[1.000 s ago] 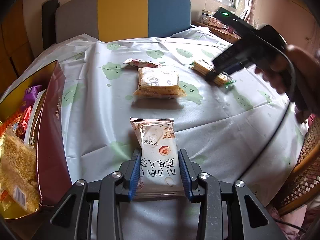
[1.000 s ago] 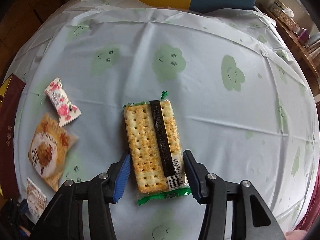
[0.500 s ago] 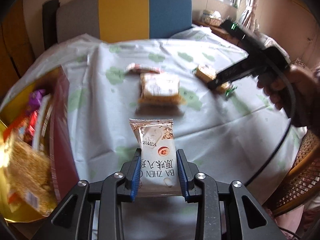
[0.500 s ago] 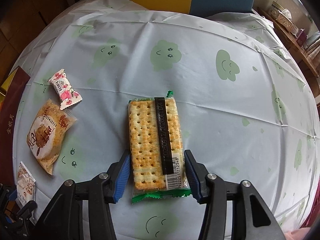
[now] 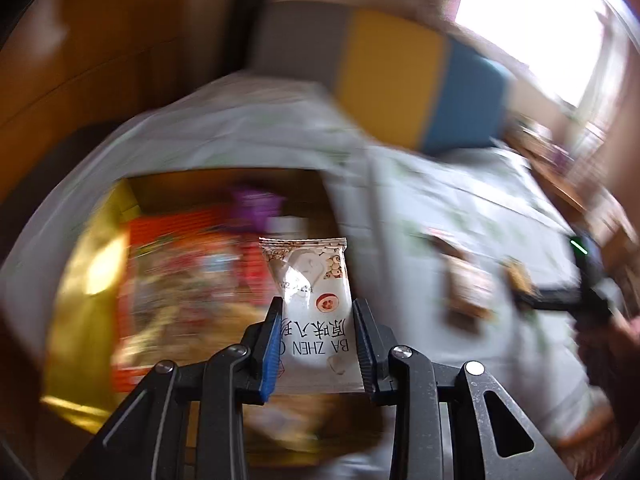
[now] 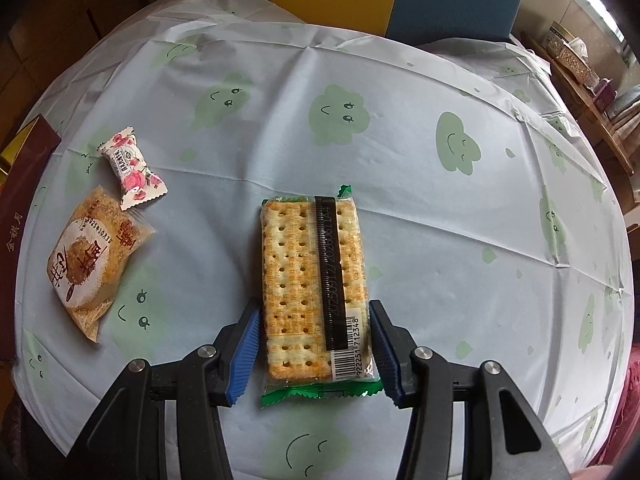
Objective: Organize snacks
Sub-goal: 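Drop the white packet into the gold tray by opening the left gripper, then hold the saltine cracker packet closed in the right gripper, then carry the green saltine cracker packet over the gold tray with the right gripper, then open the right gripper to drop the saltine packet into the tray, then move the left gripper over the round clear pastry bag on the cloth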
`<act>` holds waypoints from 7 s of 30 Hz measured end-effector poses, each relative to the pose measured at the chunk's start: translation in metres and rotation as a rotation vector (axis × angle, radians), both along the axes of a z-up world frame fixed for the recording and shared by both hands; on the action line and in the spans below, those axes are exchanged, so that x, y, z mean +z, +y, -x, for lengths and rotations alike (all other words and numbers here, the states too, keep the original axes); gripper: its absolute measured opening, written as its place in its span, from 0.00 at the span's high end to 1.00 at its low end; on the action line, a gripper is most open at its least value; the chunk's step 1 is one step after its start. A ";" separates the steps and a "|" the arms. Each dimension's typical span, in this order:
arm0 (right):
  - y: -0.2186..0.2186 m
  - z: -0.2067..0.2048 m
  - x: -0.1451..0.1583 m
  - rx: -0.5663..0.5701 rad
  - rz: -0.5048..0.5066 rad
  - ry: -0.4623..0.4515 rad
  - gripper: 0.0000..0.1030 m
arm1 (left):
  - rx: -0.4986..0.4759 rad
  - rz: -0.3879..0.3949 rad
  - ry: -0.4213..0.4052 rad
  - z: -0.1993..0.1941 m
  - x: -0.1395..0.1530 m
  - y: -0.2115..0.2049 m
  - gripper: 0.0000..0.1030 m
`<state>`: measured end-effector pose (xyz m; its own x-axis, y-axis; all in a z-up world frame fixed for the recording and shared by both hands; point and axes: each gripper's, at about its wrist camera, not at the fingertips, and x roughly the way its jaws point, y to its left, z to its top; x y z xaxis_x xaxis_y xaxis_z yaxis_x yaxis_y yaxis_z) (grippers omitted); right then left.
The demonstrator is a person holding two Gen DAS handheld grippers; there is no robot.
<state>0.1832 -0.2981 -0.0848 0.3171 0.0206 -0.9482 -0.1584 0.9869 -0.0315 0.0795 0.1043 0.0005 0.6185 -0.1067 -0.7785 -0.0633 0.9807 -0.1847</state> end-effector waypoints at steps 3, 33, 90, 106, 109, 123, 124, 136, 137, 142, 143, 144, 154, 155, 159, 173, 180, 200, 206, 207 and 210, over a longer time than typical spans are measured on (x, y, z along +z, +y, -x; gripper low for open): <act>0.005 0.002 0.000 0.015 0.019 -0.007 0.50 | 0.132 0.025 0.075 -0.010 -0.015 0.052 0.68; 0.020 0.006 -0.002 0.046 0.073 -0.031 0.49 | 0.246 -0.169 0.022 0.019 -0.009 0.055 0.51; 0.031 0.006 0.006 0.032 0.027 -0.038 0.54 | 0.164 -0.154 0.026 0.043 -0.021 0.018 0.43; 0.035 0.017 0.005 -0.041 0.031 0.001 0.54 | 0.213 -0.109 0.015 0.050 -0.024 0.045 0.42; 0.035 0.019 0.006 -0.063 0.036 0.020 0.54 | 0.219 -0.110 0.013 0.051 -0.024 0.047 0.42; 0.072 0.043 0.064 -0.048 -0.177 -0.093 0.54 | 0.287 -0.120 0.022 0.051 -0.028 0.065 0.41; 0.080 0.044 0.069 -0.029 -0.200 -0.099 0.54 | 0.294 -0.119 0.023 0.051 -0.028 0.067 0.41; 0.236 0.057 0.101 0.255 -0.403 -0.094 0.54 | 0.298 -0.117 0.006 0.055 -0.026 0.073 0.41; 0.246 0.055 0.100 0.262 -0.411 -0.085 0.54 | 0.290 -0.115 0.004 0.055 -0.026 0.072 0.41; 0.290 0.046 0.095 0.279 -0.384 -0.078 0.54 | 0.278 -0.115 0.001 0.055 -0.027 0.069 0.41; 0.295 0.043 0.093 0.280 -0.376 -0.080 0.54 | 0.279 -0.113 0.002 0.055 -0.027 0.070 0.41; 0.300 0.041 0.090 0.284 -0.369 -0.081 0.54 | 0.280 -0.110 0.003 0.054 -0.027 0.071 0.41; 0.323 0.032 0.064 0.294 -0.312 -0.069 0.53 | 0.269 -0.120 0.007 0.053 -0.029 0.069 0.41; 0.322 0.033 0.064 0.295 -0.314 -0.070 0.53 | 0.270 -0.120 0.009 0.053 -0.030 0.069 0.42; 0.318 0.039 0.061 0.308 -0.305 -0.076 0.53 | 0.274 -0.121 0.019 0.052 -0.032 0.069 0.44; 0.302 0.063 0.074 0.335 -0.324 -0.158 0.54 | 0.259 -0.133 0.014 0.054 -0.030 0.063 0.44; 0.279 0.071 0.082 0.308 -0.344 -0.194 0.54 | 0.253 -0.131 0.014 0.054 -0.028 0.060 0.44; 0.151 0.058 0.087 0.188 -0.119 -0.241 0.54 | 0.203 -0.146 0.013 0.051 -0.026 0.043 0.47; 0.095 0.044 0.082 0.090 -0.045 -0.239 0.54 | 0.165 -0.156 0.007 0.049 -0.023 0.032 0.47; 0.085 0.042 0.080 0.068 -0.037 -0.236 0.54 | 0.159 -0.160 0.006 0.049 -0.022 0.030 0.47; 0.054 0.034 0.067 -0.016 -0.031 -0.228 0.54 | 0.128 -0.163 0.002 0.048 -0.018 0.021 0.47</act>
